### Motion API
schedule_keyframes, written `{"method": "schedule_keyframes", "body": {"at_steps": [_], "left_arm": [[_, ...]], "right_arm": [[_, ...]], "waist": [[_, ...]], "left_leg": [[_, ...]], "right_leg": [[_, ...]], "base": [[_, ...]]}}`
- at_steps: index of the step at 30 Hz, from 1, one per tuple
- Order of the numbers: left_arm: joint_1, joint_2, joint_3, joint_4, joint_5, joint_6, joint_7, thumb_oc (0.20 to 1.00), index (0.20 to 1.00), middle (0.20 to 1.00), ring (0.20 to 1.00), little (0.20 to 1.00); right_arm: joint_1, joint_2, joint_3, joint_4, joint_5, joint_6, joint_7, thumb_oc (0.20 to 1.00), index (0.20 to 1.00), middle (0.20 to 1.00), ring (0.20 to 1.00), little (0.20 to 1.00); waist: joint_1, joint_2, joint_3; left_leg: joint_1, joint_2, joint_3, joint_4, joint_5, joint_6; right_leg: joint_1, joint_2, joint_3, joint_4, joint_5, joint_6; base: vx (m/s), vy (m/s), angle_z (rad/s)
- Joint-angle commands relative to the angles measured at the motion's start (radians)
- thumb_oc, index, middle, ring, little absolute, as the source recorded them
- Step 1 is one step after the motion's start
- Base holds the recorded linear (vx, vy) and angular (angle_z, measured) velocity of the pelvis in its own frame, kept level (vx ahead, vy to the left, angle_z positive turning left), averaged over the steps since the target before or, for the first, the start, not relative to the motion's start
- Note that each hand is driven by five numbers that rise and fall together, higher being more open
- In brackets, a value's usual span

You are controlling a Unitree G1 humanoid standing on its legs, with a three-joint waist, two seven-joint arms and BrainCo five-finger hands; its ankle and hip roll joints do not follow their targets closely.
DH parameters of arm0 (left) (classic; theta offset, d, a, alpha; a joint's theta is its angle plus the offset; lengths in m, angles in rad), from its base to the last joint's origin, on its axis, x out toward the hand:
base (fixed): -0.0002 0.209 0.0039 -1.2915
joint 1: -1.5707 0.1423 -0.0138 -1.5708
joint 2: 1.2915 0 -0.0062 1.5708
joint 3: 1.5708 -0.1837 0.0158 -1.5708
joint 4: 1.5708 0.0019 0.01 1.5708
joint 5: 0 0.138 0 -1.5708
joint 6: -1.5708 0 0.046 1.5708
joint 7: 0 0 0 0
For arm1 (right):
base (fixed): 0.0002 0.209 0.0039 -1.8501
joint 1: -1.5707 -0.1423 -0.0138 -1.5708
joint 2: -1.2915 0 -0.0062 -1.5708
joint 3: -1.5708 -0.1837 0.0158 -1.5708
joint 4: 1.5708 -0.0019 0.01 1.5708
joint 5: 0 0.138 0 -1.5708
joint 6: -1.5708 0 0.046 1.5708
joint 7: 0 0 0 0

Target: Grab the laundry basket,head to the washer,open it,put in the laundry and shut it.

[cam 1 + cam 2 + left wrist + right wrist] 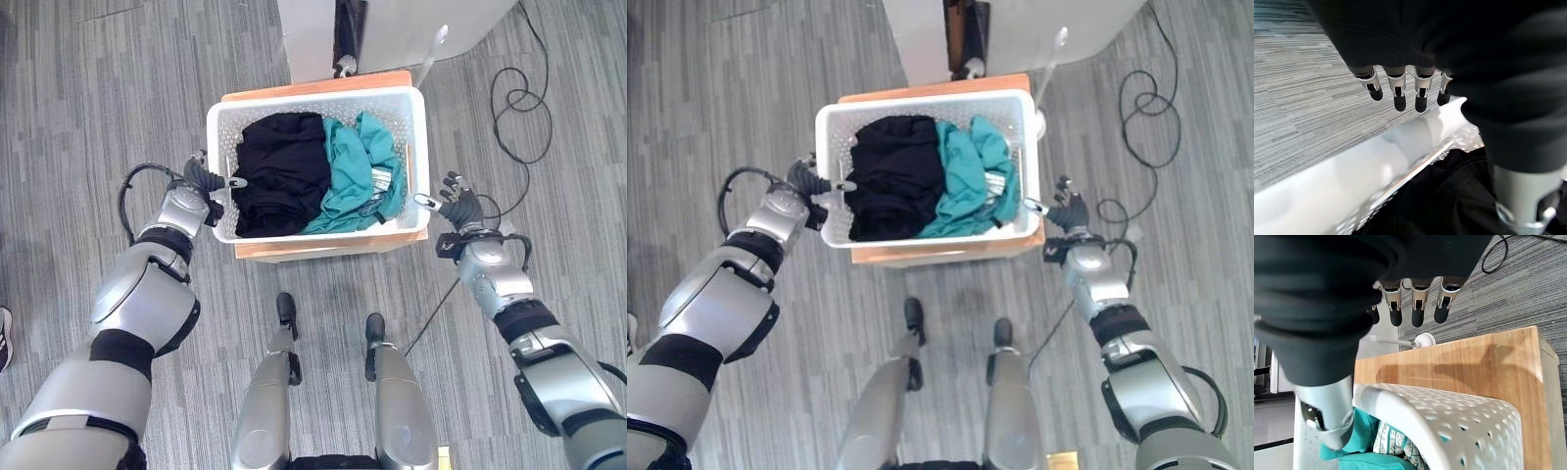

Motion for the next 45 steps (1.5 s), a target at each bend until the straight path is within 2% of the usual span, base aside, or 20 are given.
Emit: {"method": "schedule_keyframes", "body": {"at_steps": [1,5,9,10,15,16,17,20,21,22,23,24,26,30,36,45], "left_arm": [[-0.056,0.009,0.046,0.066,0.023,-0.016,0.031,1.000,1.000,1.000,1.000,1.000],[-0.043,-0.020,0.052,0.065,0.020,-0.016,0.032,1.000,1.000,1.000,1.000,1.000],[-0.055,-0.039,0.030,0.074,0.022,-0.012,0.026,1.000,1.000,1.000,1.000,1.000],[-0.059,-0.036,0.020,0.074,0.025,-0.009,0.019,1.000,1.000,1.000,1.000,1.000],[-0.079,-0.004,-0.009,0.084,0.052,0.004,0.009,1.000,1.000,1.000,1.000,1.000],[-0.082,0.005,-0.019,0.087,0.065,0.005,0.006,0.805,0.805,0.805,0.805,0.805],[-0.082,0.005,-0.019,0.087,0.065,0.005,0.006,0.573,0.573,0.573,0.573,0.573],[-0.085,0.029,-0.039,0.089,0.088,0.009,0.000,0.263,0.263,0.263,0.263,0.263],[-0.089,0.034,-0.047,0.089,0.095,0.010,-0.002,0.200,0.200,0.200,0.200,0.200],[-0.091,0.039,-0.051,0.090,0.098,0.010,-0.002,0.200,0.200,0.200,0.200,0.200],[-0.093,0.046,-0.061,0.092,0.106,0.010,-0.004,0.200,0.200,0.200,0.200,0.200],[-0.094,0.047,-0.063,0.090,0.109,0.010,-0.004,0.200,0.200,0.200,0.200,0.200],[-0.093,0.049,-0.068,0.091,0.112,0.010,-0.006,0.200,0.200,0.200,0.200,0.200],[-0.090,0.052,-0.099,0.077,0.139,0.008,-0.016,0.200,0.200,0.200,0.200,0.200],[-0.082,0.074,-0.156,0.013,0.222,-0.010,-0.014,0.200,0.200,0.200,0.200,0.200],[-0.023,0.082,-0.182,-0.064,0.323,-0.021,0.007,0.200,0.200,0.200,0.200,0.200]], "right_arm": [[-0.030,0.001,-0.028,-0.033,0.025,-0.062,-0.008,1.000,1.000,1.000,1.000,1.000],[-0.060,0.008,-0.004,-0.022,0.001,-0.051,-0.011,1.000,1.000,1.000,1.000,1.000],[-0.151,0.014,0.062,0.073,0.002,-0.012,0.008,1.000,1.000,1.000,1.000,1.000],[-0.201,0.013,0.106,0.123,-0.014,0.014,0.026,1.000,1.000,1.000,1.000,1.000],[-0.303,0.033,0.195,0.217,-0.069,0.063,0.061,1.000,1.000,1.000,1.000,1.000],[-0.316,0.040,0.210,0.234,-0.076,0.070,0.071,1.000,1.000,1.000,1.000,1.000],[-0.316,0.040,0.210,0.234,-0.076,0.070,0.071,1.000,1.000,1.000,1.000,1.000],[-0.347,0.058,0.236,0.282,-0.081,0.086,0.091,1.000,1.000,1.000,1.000,1.000],[-0.357,0.064,0.245,0.299,-0.087,0.091,0.095,1.000,1.000,1.000,1.000,1.000],[-0.362,0.071,0.252,0.314,-0.088,0.094,0.100,0.846,0.846,0.846,0.846,0.846],[-0.375,0.084,0.266,0.352,-0.088,0.101,0.112,0.473,0.473,0.473,0.473,0.473],[-0.378,0.090,0.270,0.368,-0.090,0.105,0.116,0.351,0.351,0.351,0.351,0.351],[-0.383,0.097,0.277,0.384,-0.089,0.110,0.123,0.200,0.200,0.200,0.200,0.200],[-0.409,0.131,0.314,0.445,-0.104,0.120,0.140,0.200,0.200,0.200,0.200,0.200],[-0.397,0.122,0.344,0.419,-0.154,0.114,0.147,0.200,0.200,0.200,0.200,0.200],[-0.308,0.013,0.287,0.224,-0.182,0.094,0.125,0.200,0.200,0.200,0.200,0.200]], "waist": [[-0.002,-0.078,-0.008],[-0.004,-0.082,0.000],[-0.003,-0.093,0.005],[-0.002,-0.097,0.006],[0.001,-0.111,0.006],[0.001,-0.112,0.006],[0.001,-0.113,0.006],[0.003,-0.116,0.006],[0.003,-0.116,0.006],[0.003,-0.117,0.006],[0.004,-0.118,0.006],[0.005,-0.118,0.006],[0.006,-0.119,0.006],[0.010,-0.121,0.006],[0.013,-0.119,0.006],[0.014,-0.114,-0.010]], "left_leg": [[-0.009,0.066,-0.046,0.131,-0.148,-0.067],[-0.014,0.069,-0.046,0.127,-0.149,-0.068],[-0.026,0.068,-0.045,0.122,-0.140,-0.069],[-0.031,0.069,-0.045,0.120,-0.137,-0.068],[-0.042,0.071,-0.041,0.116,-0.130,-0.069],[-0.043,0.071,-0.041,0.115,-0.129,-0.069],[-0.043,0.071,-0.041,0.115,-0.129,-0.069],[-0.047,0.072,-0.040,0.113,-0.126,-0.070],[-0.049,0.072,-0.040,0.113,-0.125,-0.070],[-0.050,0.073,-0.041,0.113,-0.125,-0.070],[-0.052,0.073,-0.041,0.111,-0.123,-0.069],[-0.053,0.073,-0.041,0.111,-0.122,-0.069],[-0.053,0.073,-0.041,0.110,-0.122,-0.069],[-0.057,0.070,-0.042,0.103,-0.117,-0.068],[-0.059,0.069,-0.044,0.098,-0.114,-0.068],[-0.013,0.060,-0.049,0.102,-0.136,-0.060]], "right_leg": [[0.068,-0.093,-0.029,-0.380,0.308,0.053],[0.057,-0.088,-0.029,-0.377,0.307,0.051],[0.044,-0.084,-0.031,-0.380,0.317,0.049],[0.040,-0.082,-0.032,-0.382,0.320,0.048],[0.028,-0.075,-0.029,-0.388,0.326,0.044],[0.026,-0.075,-0.028,-0.388,0.327,0.044],[0.026,-0.075,-0.028,-0.388,0.327,0.044],[0.022,-0.071,-0.028,-0.389,0.328,0.043],[0.021,-0.070,-0.028,-0.389,0.328,0.043],[0.021,-0.069,-0.028,-0.391,0.328,0.042],[0.019,-0.068,-0.028,-0.391,0.327,0.041],[0.019,-0.068,-0.029,-0.391,0.327,0.041],[0.019,-0.067,-0.029,-0.392,0.327,0.040],[0.014,-0.064,-0.030,-0.394,0.328,0.039],[0.013,-0.065,-0.032,-0.393,0.329,0.040],[0.060,-0.081,-0.035,-0.385,0.319,0.050]], "base": [[0.00,0.000,0.00],[0.00,-0.002,-0.01],[0.00,0.000,0.00],[0.00,0.000,0.00],[0.00,0.000,0.00],[0.00,0.000,0.00],[0.00,0.000,0.00],[0.00,0.003,-0.01],[0.00,0.008,-0.04],[0.00,0.010,-0.04],[0.00,0.005,-0.03],[0.00,0.004,-0.03],[0.00,0.000,0.00],[0.00,0.000,0.00],[0.00,0.000,0.00],[0.01,0.010,0.00]]}}
